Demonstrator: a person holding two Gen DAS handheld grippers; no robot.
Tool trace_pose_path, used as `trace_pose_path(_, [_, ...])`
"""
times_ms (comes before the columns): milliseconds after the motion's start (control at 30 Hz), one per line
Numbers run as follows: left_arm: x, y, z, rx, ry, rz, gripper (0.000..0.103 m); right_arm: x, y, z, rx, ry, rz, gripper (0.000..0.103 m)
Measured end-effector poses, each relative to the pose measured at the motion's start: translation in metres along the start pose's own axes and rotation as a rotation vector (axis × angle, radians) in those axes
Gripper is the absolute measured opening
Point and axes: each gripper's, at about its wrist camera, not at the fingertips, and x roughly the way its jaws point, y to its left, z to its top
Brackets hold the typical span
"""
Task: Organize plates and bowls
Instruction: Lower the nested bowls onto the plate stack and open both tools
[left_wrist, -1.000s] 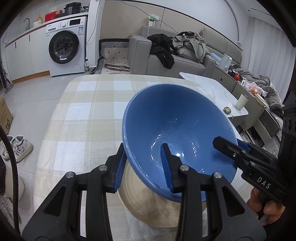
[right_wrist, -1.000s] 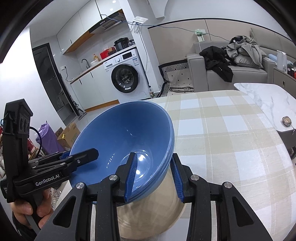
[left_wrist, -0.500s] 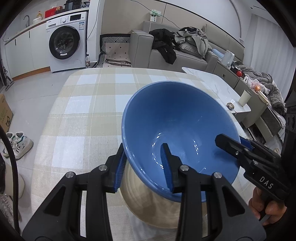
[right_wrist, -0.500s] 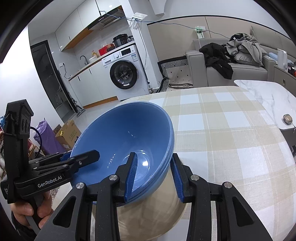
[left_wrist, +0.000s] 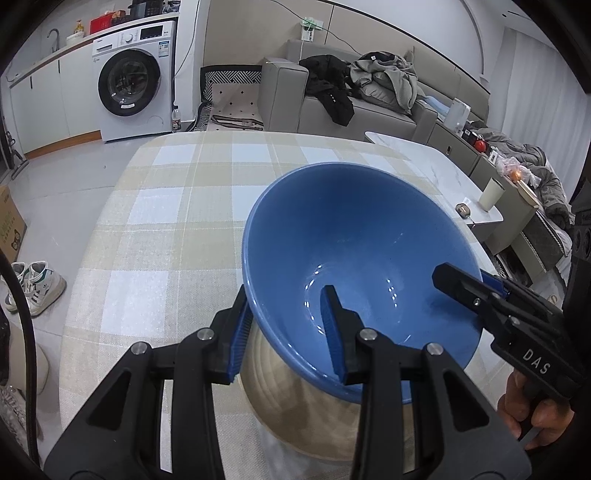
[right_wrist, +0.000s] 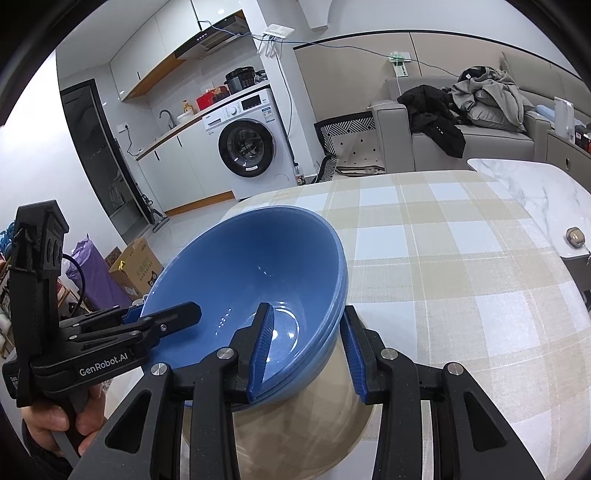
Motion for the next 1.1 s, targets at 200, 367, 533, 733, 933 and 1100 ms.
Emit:
trace_pose_path(200, [0.004, 0.001, 0.0, -0.004, 0.001, 0.0, 0.033, 0.0, 0.001, 0.001, -0.003, -0.001, -0.002, 0.038])
trace_pose_path(367, [0.004, 0.0, -0.001, 0.001, 0.001, -0.001, 0.033, 0.001, 0.001, 0.002, -0.003, 0.0, -0.002, 0.038])
trace_pose_path(533, [0.001, -0.004, -0.001, 0.028, -0.008, 0.023, 0.039, -0.001, 0.0, 0.002, -0.011, -0.007, -0.003, 0.046])
trace_pose_path(733, [-0.021, -0.004, -0.002, 0.03, -0.059, 0.01, 0.058, -0.008, 0.003, 0.003, -0.052, -0.019, -0.005, 0.06])
trace_pose_path(933, [-0.059, 0.003, -0.008, 0.055, -0.173, 0.012, 0.083, -0.02, 0.004, 0.0, -0.097, -0.054, 0.034, 0.095])
trace_pose_path(1100, [-0.079, 0.007, -0.018, 0.086, -0.242, 0.023, 0.102, -0.031, 0.002, -0.005, -0.138, -0.093, 0.064, 0.102])
